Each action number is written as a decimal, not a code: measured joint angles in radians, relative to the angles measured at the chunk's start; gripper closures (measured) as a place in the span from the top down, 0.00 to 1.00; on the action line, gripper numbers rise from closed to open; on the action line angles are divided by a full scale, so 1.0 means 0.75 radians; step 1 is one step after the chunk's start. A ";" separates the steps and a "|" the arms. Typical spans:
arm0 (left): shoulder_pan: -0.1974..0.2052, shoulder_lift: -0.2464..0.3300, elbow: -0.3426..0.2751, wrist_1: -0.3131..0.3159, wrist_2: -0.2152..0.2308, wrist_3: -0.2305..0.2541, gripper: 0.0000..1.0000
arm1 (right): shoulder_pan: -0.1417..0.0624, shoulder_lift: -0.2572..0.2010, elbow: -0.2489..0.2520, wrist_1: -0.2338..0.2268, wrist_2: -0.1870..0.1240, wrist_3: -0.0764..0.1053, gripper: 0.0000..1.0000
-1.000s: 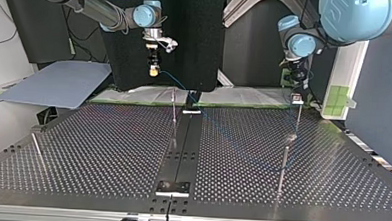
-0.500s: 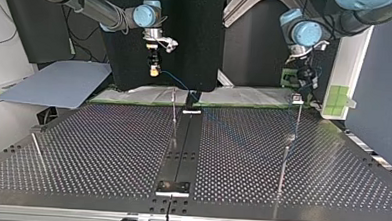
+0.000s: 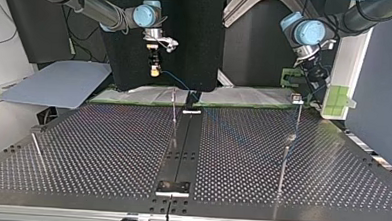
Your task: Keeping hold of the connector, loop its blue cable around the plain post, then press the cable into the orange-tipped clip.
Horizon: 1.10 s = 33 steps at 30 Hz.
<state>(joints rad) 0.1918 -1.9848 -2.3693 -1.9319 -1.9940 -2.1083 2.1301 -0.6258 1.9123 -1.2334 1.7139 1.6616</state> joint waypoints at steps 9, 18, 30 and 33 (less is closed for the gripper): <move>0.009 0.079 0.003 0.044 -0.100 0.102 1.00 | 0.000 0.000 0.000 0.000 0.000 -0.001 0.00; -0.032 0.190 0.003 0.000 -0.040 0.213 1.00 | 0.001 0.000 0.000 0.000 0.000 0.004 0.00; -0.067 0.351 0.008 -0.160 0.120 0.323 1.00 | 0.002 -0.001 0.000 -0.004 -0.007 0.011 0.00; -0.081 0.370 0.009 -0.199 0.158 0.294 1.00 | 0.002 0.000 0.000 -0.001 -0.008 0.013 0.00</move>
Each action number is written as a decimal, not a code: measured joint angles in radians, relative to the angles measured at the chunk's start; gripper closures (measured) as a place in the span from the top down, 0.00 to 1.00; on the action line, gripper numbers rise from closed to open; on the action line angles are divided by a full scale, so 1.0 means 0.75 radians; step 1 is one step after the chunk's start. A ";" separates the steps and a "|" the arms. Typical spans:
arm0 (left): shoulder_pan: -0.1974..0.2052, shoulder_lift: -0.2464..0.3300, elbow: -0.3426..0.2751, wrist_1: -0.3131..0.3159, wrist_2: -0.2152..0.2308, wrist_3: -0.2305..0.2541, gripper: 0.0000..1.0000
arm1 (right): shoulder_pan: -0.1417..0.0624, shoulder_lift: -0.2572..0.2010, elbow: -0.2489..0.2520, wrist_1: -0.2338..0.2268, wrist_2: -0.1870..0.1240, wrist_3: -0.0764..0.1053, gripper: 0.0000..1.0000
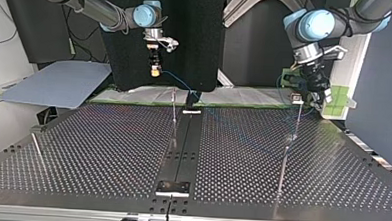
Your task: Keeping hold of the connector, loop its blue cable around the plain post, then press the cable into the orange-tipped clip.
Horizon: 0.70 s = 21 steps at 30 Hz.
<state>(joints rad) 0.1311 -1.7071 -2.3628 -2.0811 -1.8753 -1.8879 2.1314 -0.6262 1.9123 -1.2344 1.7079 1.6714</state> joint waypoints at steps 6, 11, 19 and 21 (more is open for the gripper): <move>-0.037 -0.049 0.019 -0.086 0.086 -0.083 1.00 | 0.000 0.000 0.000 0.001 0.000 0.001 0.00; -0.063 -0.115 0.047 -0.156 0.156 -0.152 1.00 | 0.000 0.000 0.000 0.000 -0.001 0.001 0.00; -0.080 -0.200 0.054 -0.221 0.261 -0.257 1.00 | 0.000 0.001 0.000 -0.001 -0.001 0.002 0.00; -0.087 -0.204 0.052 -0.215 0.283 -0.280 1.00 | 0.000 0.001 0.000 0.000 -0.001 0.002 0.00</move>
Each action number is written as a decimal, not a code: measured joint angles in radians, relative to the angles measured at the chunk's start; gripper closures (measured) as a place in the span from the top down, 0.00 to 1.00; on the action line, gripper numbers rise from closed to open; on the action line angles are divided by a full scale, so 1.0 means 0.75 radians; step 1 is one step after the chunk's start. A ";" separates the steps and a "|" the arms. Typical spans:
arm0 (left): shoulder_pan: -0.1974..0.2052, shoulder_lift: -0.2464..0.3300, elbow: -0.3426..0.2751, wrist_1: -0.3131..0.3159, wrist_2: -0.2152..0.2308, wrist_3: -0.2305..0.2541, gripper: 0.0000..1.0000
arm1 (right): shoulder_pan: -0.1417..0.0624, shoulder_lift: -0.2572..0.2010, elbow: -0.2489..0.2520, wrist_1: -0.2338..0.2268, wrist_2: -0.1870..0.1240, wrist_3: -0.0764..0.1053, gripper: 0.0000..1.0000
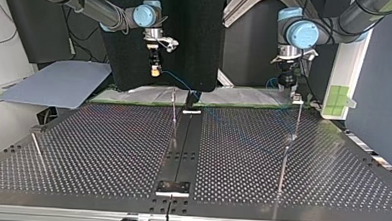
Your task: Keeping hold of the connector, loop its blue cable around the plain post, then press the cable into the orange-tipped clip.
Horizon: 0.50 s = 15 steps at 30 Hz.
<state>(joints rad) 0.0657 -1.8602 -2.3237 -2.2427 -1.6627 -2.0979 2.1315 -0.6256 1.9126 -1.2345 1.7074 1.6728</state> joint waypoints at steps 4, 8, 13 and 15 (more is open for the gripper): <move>-0.014 0.022 -0.011 0.005 0.047 -0.047 1.00 | 0.000 0.000 0.000 0.002 0.000 0.000 0.00; -0.024 0.071 -0.027 -0.003 0.103 -0.103 1.00 | 0.002 0.000 0.000 -0.001 0.000 -0.002 0.00; -0.023 0.133 -0.031 -0.008 0.166 -0.166 1.00 | 0.004 0.000 0.000 -0.008 0.000 -0.003 0.00; -0.013 0.156 -0.030 0.000 0.189 -0.189 1.00 | 0.004 0.000 0.000 -0.010 0.000 -0.003 0.00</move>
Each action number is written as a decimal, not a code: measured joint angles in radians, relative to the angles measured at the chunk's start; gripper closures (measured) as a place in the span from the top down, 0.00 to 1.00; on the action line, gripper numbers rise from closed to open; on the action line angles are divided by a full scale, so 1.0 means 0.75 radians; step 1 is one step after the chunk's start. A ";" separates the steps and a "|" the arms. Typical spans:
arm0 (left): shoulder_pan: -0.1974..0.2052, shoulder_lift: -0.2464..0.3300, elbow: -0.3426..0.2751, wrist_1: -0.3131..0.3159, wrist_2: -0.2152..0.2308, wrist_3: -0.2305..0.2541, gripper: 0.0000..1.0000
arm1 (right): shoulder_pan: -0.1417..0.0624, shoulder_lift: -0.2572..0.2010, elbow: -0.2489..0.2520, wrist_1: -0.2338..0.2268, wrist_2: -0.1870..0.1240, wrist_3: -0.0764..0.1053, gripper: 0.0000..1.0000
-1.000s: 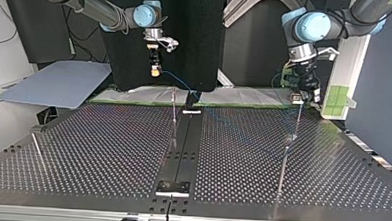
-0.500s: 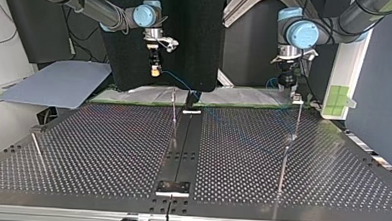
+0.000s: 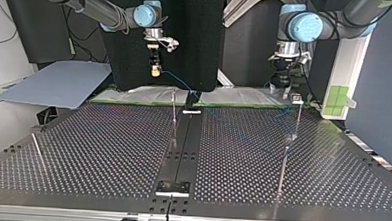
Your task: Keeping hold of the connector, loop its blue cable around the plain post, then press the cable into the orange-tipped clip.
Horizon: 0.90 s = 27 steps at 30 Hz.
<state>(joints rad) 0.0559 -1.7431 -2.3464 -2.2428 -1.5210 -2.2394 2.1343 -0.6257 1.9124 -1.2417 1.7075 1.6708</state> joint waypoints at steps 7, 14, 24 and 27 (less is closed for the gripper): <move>0.003 0.080 -0.045 0.071 0.080 -0.080 1.00 | 0.002 0.000 0.000 0.000 0.000 0.001 0.00; -0.008 0.169 -0.030 0.097 0.169 -0.169 1.00 | 0.002 0.001 0.000 0.003 0.000 0.001 0.00; -0.006 0.293 0.091 -0.018 0.192 -0.133 1.00 | 0.003 0.001 0.000 -0.001 -0.004 0.002 0.00; -0.004 0.337 0.134 -0.062 0.152 -0.091 1.00 | 0.003 0.001 0.000 -0.001 -0.005 0.002 0.00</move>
<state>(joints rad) 0.0532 -1.4904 -2.2457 -2.2890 -1.4067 -2.3075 2.1368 -0.6253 1.9123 -1.2421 1.7034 1.6723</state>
